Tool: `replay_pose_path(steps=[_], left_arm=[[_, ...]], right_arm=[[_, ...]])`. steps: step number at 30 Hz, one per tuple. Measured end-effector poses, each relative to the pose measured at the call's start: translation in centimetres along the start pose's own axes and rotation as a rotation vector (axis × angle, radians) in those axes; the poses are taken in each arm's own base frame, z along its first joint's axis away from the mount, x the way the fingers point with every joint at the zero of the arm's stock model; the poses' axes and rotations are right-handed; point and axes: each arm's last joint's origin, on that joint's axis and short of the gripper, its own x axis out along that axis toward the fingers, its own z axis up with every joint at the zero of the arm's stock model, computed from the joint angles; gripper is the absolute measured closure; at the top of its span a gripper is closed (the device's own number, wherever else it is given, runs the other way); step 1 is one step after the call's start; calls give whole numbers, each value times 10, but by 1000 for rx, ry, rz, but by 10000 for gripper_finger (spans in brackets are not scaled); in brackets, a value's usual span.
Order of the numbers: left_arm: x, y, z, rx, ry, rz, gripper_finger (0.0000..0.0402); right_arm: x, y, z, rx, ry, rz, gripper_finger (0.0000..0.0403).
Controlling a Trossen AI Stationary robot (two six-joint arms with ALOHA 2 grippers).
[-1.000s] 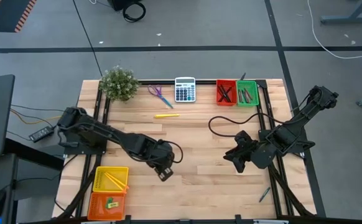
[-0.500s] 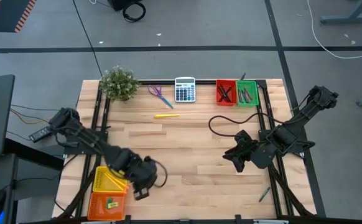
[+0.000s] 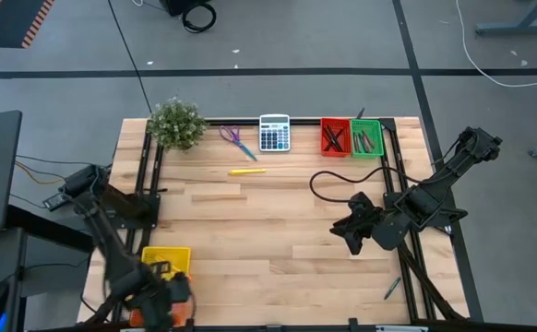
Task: Sort crayons/erasers/pens/pencils in bins
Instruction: Put the pink eraser into the orange bin
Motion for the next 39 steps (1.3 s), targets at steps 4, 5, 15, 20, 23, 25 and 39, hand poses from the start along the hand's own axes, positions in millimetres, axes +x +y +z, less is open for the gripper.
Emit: replay_pose_path(steps=[4,5,15,20,23,25,39], left_arm=[[2,-9,-24,-16,-24,17,314],[3,-11,-29,-17,-35,22,316],[32,-15,-48,-32,-7,182,309],[54,-22,-45,-40,-3,202,311],[65,-23,-45,-62,-1,226,310],[71,-24,-45,-67,-2,234,307],[100,-28,-42,-72,9,266,293]], right_arm=[[0,0,1,-7,-26,-7,274],[0,0,1,-7,-35,-10,274],[0,0,2,2,-76,-13,274],[0,1,3,9,-78,-3,274],[0,2,3,10,-78,-1,274],[0,2,3,8,-77,-2,274],[0,2,2,-1,-70,0,274]])
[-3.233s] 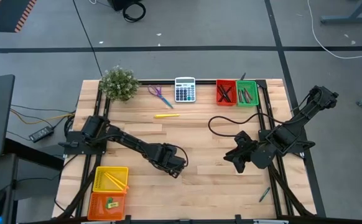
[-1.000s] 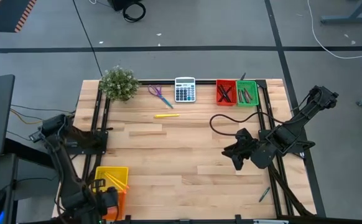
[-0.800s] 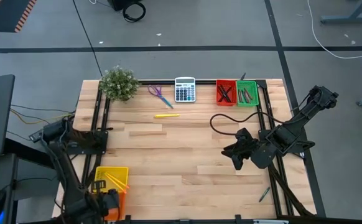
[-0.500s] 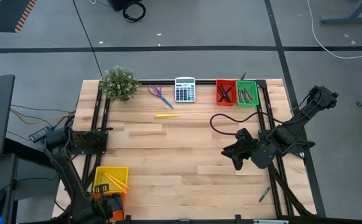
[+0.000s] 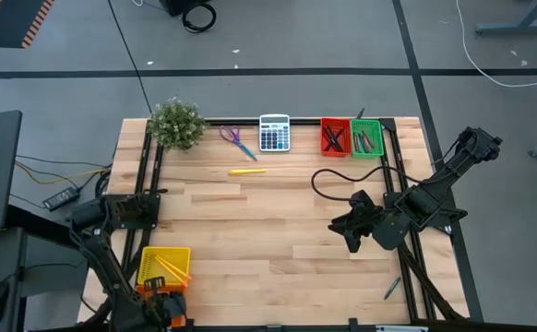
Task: Sort crayons/erasers/pens/pencils in bins
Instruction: Put the pink eraser into the orange bin, then put the yellow pen into the red bin
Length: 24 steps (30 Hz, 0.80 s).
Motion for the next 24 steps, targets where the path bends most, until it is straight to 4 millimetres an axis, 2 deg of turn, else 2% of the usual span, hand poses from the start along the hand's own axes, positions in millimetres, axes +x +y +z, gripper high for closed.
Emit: replay_pose_path(steps=[9,15,20,24], left_arm=[[0,0,0,-2,0,0,234],[-2,7,0,5,37,54,213],[-27,25,2,44,27,93,210],[-60,44,10,18,-53,46,213]], right_arm=[[0,0,0,4,0,0,274],[0,0,0,4,0,0,274],[0,0,0,1,0,0,274],[0,0,0,-13,0,0,274]])
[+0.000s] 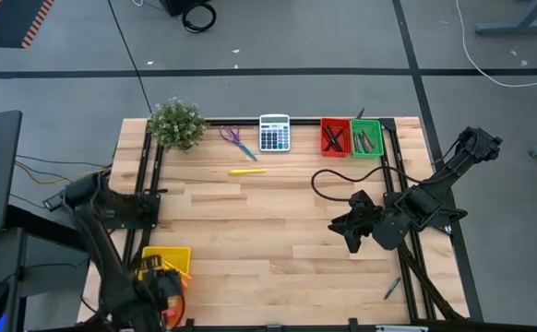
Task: Sort crayons/erasers/pens/pencils in bins
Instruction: Put the yellow pen into the red bin
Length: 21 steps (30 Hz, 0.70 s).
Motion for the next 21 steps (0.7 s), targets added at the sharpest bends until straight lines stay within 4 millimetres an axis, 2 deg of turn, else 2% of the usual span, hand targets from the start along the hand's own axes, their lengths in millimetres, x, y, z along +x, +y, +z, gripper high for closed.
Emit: replay_pose_path(steps=[5,8,12,15,18,21], left_arm=[[-36,30,26,-24,-131,-104,227],[-46,55,56,-57,-197,-87,238],[-51,98,106,-124,-284,-17,254],[-48,132,141,-90,-294,40,264],[-47,169,170,-67,-308,47,268],[-45,207,190,-23,-297,25,265]], right_arm=[[0,0,0,-1,0,0,274],[0,0,0,-1,-1,0,274],[0,0,0,0,-7,-2,274],[0,0,0,-3,-8,-3,274],[0,0,0,-13,-8,-3,274],[0,-1,0,-16,-11,-8,274]])
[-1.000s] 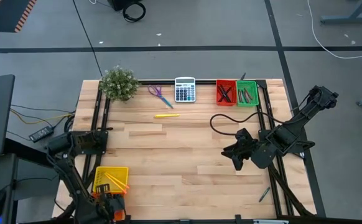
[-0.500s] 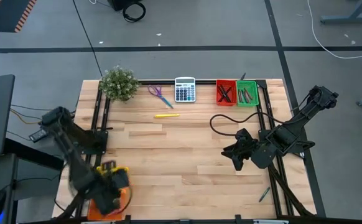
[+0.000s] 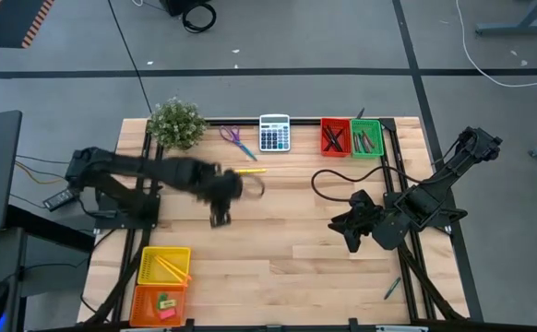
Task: Sort crayons/erasers/pens/pencils in bins
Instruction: Put the yellow pen into the red bin
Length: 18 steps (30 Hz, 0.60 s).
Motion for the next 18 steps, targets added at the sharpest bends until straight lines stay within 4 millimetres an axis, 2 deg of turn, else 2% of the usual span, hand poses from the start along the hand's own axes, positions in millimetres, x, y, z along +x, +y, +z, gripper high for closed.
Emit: replay_pose_path(steps=[5,10,14,18], left_arm=[[22,67,21,56,43,-27,256],[50,126,39,24,-27,-111,257],[75,152,42,58,-8,-157,252],[106,166,40,114,68,-183,245]], right_arm=[[0,-1,1,51,-47,-19,274],[-1,-1,-1,142,-33,-12,274],[-1,-6,-2,161,-24,-60,274],[0,-12,0,220,-31,-108,274]])
